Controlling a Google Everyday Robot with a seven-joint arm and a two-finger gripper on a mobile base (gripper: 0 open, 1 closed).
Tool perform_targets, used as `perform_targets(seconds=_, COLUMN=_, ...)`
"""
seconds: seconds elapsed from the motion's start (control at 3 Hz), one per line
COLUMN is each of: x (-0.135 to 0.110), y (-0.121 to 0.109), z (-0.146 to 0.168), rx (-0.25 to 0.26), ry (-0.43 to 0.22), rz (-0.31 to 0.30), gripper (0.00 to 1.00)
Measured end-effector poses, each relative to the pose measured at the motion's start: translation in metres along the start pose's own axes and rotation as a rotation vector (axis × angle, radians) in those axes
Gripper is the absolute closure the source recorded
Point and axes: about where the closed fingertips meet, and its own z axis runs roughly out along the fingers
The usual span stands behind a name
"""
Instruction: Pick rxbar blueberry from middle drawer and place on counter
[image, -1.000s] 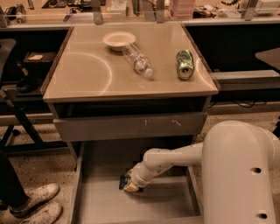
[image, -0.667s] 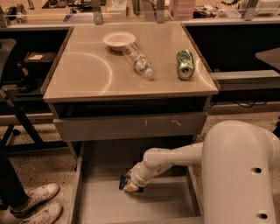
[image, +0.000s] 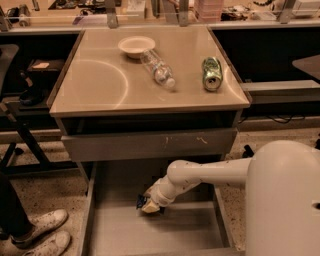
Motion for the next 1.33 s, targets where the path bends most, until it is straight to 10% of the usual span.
perform_targets(seconds=1.33, x=-0.073, y=0.020, z=-0.102, rx=0.032, ry=-0.022, rz=-0.053, gripper=1.00)
